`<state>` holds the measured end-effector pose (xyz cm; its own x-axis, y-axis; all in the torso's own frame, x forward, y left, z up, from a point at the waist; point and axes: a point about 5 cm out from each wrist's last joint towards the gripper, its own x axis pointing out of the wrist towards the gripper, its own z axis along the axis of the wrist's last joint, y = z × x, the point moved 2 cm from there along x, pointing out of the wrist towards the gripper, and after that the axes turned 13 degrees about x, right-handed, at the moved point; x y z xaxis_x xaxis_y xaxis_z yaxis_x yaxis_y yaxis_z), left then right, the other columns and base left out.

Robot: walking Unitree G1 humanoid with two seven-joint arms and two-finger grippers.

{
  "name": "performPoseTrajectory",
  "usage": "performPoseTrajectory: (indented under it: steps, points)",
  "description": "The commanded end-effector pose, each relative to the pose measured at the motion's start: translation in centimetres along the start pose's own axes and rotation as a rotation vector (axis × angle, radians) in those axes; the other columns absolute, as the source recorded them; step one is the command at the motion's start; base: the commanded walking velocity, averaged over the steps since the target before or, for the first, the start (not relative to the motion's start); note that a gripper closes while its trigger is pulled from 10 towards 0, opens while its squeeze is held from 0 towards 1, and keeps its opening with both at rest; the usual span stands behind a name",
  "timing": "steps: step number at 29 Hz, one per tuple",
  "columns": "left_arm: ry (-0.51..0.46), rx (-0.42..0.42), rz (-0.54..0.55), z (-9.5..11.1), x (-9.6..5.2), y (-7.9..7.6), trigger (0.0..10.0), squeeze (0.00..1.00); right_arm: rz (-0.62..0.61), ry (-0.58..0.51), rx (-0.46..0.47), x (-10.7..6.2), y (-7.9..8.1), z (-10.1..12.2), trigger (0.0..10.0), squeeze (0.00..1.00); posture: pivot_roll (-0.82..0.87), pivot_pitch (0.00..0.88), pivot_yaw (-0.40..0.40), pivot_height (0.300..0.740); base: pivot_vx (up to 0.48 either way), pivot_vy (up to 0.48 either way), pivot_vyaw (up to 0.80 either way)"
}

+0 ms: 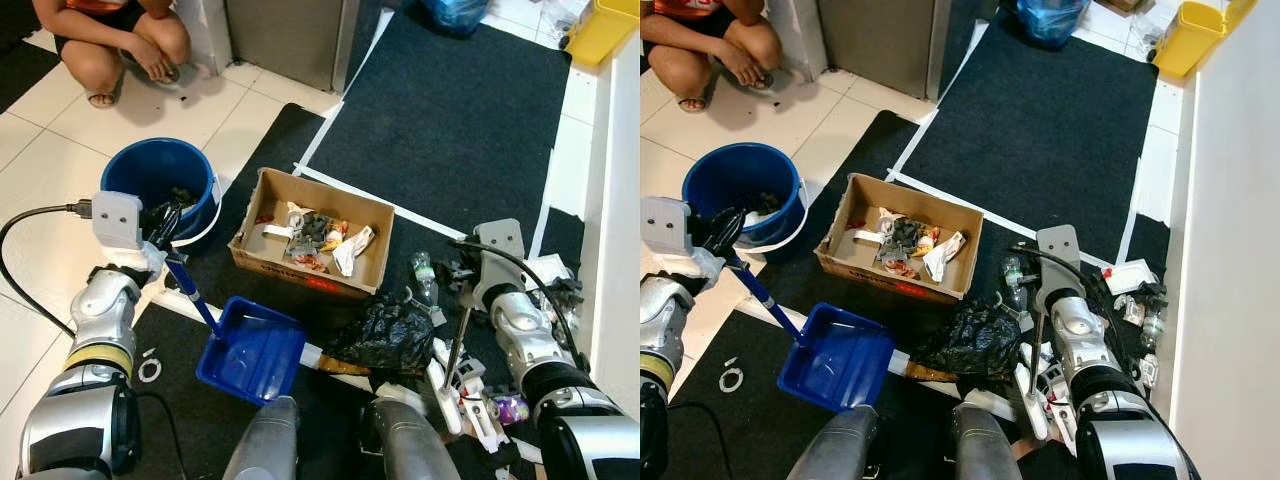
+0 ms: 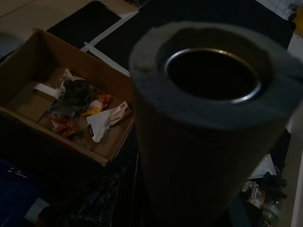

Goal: Sweep floor

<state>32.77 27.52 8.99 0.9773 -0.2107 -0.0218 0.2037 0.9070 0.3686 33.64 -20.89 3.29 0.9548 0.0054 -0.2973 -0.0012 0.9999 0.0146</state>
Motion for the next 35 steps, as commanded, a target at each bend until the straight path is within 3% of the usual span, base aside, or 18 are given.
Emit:
performPoseTrajectory:
  steps: [1,3,7,11,14,24,26,27,30,32,33,35]
  points:
    - [0.039,-0.013,-0.072,-1.2,-0.2,-2.4,10.0,0.00,-0.039,0.133,-0.023,-1.1,-0.8,-3.3,10.0,0.00,0.10,0.165,-0.084,0.740,0.000,0.000,0.00]
    - [0.023,0.017,-0.090,-1.0,0.1,-3.8,10.0,0.00,-0.039,0.139,-0.065,-1.1,-0.8,-3.3,10.0,0.00,0.10,0.160,-0.080,0.740,0.000,0.000,0.00]
    - [-0.004,0.091,-0.060,-0.5,0.4,-4.3,10.0,0.00,-0.056,0.130,-0.087,-1.1,-1.3,-3.1,10.0,0.00,0.11,0.160,-0.076,0.740,0.000,0.000,0.00]
    - [-0.027,0.122,-0.013,-0.2,0.5,-4.8,10.0,0.00,-0.050,0.089,-0.040,-1.0,-1.5,-2.4,10.0,0.00,0.10,0.164,-0.071,0.740,0.000,0.000,0.00]
    - [-0.046,0.122,0.037,-0.1,0.4,-5.9,10.0,0.00,0.109,-0.032,0.072,-1.0,0.5,-1.0,10.0,0.00,0.10,0.175,-0.072,0.740,0.000,0.000,0.00]
    - [-0.053,0.130,0.053,-0.4,0.2,-8.0,10.0,0.00,0.156,-0.176,0.071,-0.9,0.3,1.9,10.0,0.00,0.09,0.183,-0.078,0.740,0.000,0.000,0.00]
    - [-0.055,0.129,0.045,-0.4,0.2,-8.4,10.0,0.00,0.224,-0.207,0.089,-1.0,0.9,2.5,10.0,0.00,0.09,0.186,-0.081,0.740,0.000,0.000,0.00]
    - [-0.061,0.129,0.043,-0.3,0.2,-8.8,10.0,0.00,0.320,-0.242,0.167,-1.2,2.1,3.0,10.0,0.00,0.09,0.184,-0.085,0.740,0.000,0.000,0.00]
    - [-0.063,0.130,0.045,-0.3,0.2,-9.0,10.0,0.00,0.371,-0.261,0.221,-1.3,2.7,3.3,10.0,0.00,0.09,0.184,-0.084,0.740,0.000,0.000,0.00]
    - [-0.061,0.131,0.043,-0.4,0.1,-9.2,10.0,0.00,0.553,-0.271,0.278,-2.2,5.3,3.6,10.0,0.00,0.09,0.185,-0.084,0.740,0.000,0.000,0.00]
    - [-0.061,0.131,0.043,-0.4,0.1,-9.2,10.0,0.00,0.553,-0.271,0.278,-2.2,5.3,3.6,10.0,0.00,0.09,0.185,-0.084,0.740,0.000,0.000,0.00]
    - [-0.060,0.134,0.038,-0.5,0.0,-9.4,10.0,0.00,0.692,-0.246,0.300,-3.0,7.1,3.5,10.0,0.00,0.09,0.185,-0.084,0.740,0.000,0.000,0.00]
